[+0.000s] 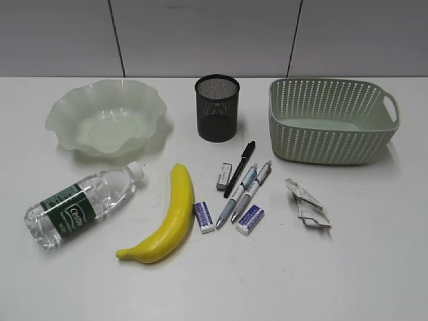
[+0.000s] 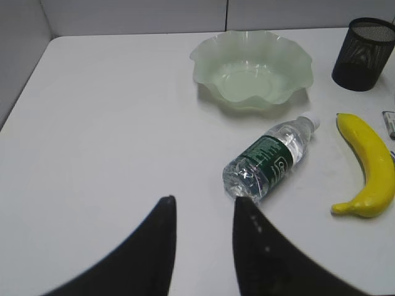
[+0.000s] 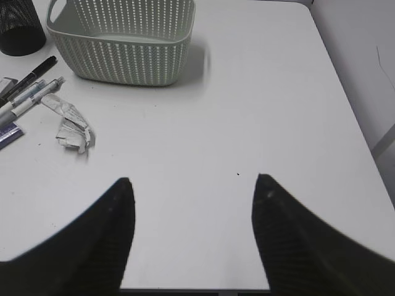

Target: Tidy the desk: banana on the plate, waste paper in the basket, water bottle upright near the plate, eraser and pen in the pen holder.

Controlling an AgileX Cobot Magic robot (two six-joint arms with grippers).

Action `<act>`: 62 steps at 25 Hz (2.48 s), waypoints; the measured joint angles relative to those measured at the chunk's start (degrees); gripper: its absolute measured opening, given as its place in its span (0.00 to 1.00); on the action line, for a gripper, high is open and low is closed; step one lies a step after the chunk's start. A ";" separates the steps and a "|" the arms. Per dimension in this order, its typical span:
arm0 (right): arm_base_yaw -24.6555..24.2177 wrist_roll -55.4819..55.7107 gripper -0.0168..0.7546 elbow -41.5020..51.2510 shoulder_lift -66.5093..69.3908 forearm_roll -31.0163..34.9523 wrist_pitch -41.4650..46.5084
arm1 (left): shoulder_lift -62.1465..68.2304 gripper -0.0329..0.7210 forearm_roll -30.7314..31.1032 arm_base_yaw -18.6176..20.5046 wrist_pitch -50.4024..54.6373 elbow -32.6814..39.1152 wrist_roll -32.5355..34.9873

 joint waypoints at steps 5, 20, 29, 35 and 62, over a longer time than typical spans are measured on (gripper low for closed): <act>0.00 0.00 0.64 0.00 0.00 0.00 0.00 | 0.00 0.36 0.00 0.00 0.00 0.00 0.00; 0.00 0.00 0.64 0.00 0.00 0.00 0.00 | 0.00 0.36 0.00 0.00 0.00 0.00 0.00; 0.00 0.00 0.64 0.00 0.00 0.00 0.00 | 0.00 0.36 0.00 0.00 0.00 0.00 0.00; 0.00 0.00 0.64 0.00 0.00 0.00 0.00 | 0.70 0.36 -1.50 0.00 -0.52 -0.20 0.00; 0.00 0.00 0.64 0.00 0.00 -0.01 0.00 | 85.47 0.46 -31.00 -24.77 -23.91 -19.89 29.88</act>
